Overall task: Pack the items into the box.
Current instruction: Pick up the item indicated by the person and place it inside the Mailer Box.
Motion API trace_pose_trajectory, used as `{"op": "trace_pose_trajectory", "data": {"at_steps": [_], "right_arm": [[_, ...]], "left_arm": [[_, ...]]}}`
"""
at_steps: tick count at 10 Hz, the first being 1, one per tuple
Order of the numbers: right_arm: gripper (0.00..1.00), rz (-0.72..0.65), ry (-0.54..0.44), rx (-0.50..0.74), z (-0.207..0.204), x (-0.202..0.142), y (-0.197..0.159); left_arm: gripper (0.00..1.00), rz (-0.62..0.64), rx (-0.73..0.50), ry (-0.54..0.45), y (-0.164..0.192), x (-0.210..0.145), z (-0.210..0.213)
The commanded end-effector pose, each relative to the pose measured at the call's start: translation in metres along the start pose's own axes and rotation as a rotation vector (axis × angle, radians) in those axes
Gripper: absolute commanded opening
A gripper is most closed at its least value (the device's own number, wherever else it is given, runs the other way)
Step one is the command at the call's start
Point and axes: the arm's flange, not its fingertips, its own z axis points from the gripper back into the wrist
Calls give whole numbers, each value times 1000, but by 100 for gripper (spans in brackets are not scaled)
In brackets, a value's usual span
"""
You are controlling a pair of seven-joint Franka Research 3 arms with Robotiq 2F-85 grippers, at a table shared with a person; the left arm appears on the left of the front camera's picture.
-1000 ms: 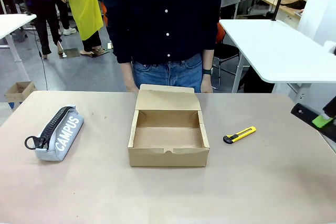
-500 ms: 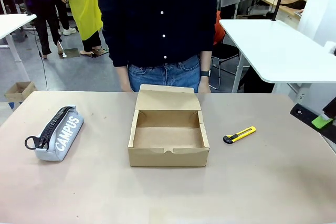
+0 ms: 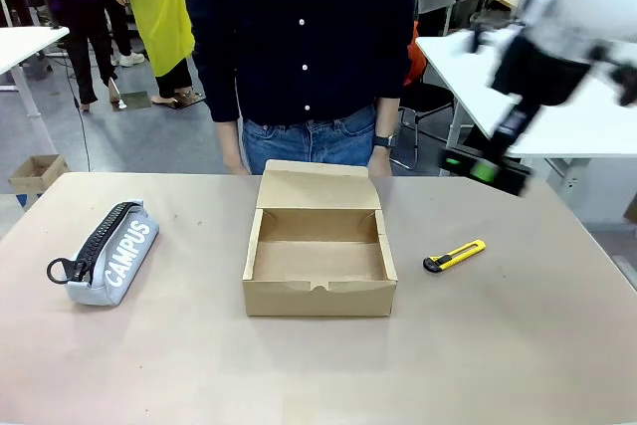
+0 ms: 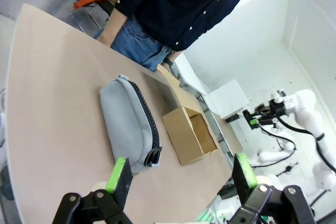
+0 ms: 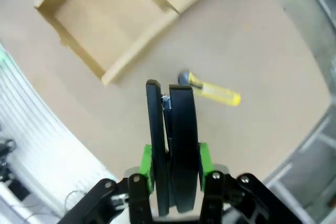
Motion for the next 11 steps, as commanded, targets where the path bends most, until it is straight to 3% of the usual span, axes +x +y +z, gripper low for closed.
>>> {"op": "trace_pose_trajectory", "data": {"at_steps": [1, 3, 5, 8, 11], "right_arm": [[41, 180, -7, -35, -4, 63, 10], [41, 377, -40, 0, -30, 117, 55], [41, 537, -17, 69, -67, 140, 101], [41, 630, -54, 113, -122, 133, 132], [41, 620, -90, 162, -184, 115, 129]], "left_arm": [[100, -26, -13, -22, -2, 1, -1], [100, -26, -13, -22, -2, 1, -1], [100, -26, -13, -22, -2, 1, -1], [100, -26, -13, -22, -2, 1, -1], [100, -26, -13, -22, -2, 1, -1]]}}
